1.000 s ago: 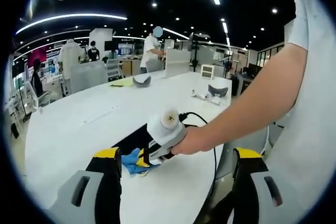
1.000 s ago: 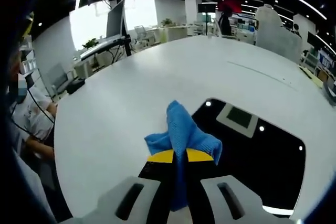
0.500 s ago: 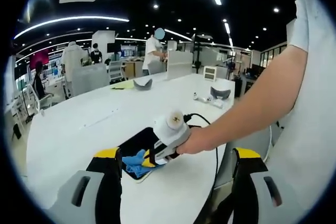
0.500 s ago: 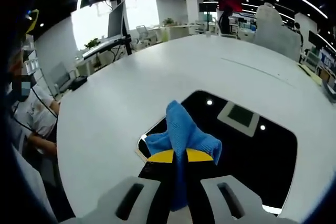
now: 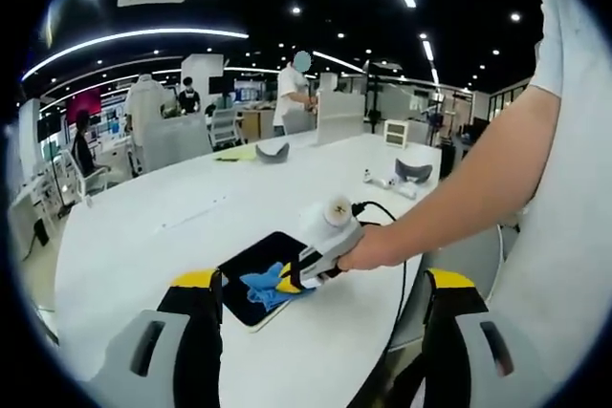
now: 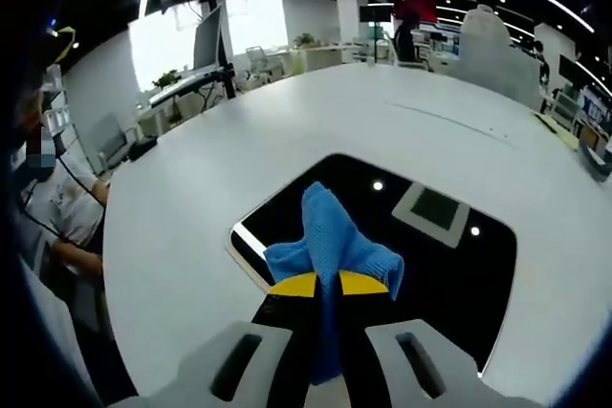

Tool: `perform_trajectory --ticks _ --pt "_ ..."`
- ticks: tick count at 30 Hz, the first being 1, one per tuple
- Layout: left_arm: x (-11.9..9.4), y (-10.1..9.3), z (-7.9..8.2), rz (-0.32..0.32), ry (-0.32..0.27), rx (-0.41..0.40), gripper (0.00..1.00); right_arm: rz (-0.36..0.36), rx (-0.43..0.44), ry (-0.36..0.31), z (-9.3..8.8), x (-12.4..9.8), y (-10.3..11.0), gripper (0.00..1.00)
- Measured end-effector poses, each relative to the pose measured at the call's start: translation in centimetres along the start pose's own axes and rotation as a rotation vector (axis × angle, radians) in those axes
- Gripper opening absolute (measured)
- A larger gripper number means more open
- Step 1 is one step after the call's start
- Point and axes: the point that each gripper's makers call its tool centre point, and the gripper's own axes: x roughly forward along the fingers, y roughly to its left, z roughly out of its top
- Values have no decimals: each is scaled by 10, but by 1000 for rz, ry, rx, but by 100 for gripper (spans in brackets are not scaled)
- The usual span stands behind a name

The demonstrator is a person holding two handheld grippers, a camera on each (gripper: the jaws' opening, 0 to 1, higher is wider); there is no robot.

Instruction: Wipe the mirror surface with the cleaning cloth until all visible marks leave the cleaned area.

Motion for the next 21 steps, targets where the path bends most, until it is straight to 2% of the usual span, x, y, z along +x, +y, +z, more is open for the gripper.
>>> perform_trajectory --ticks 21 --pt "2 -4 11 81 8 11 87 -15 42 -32 -20 -27 -38 1"
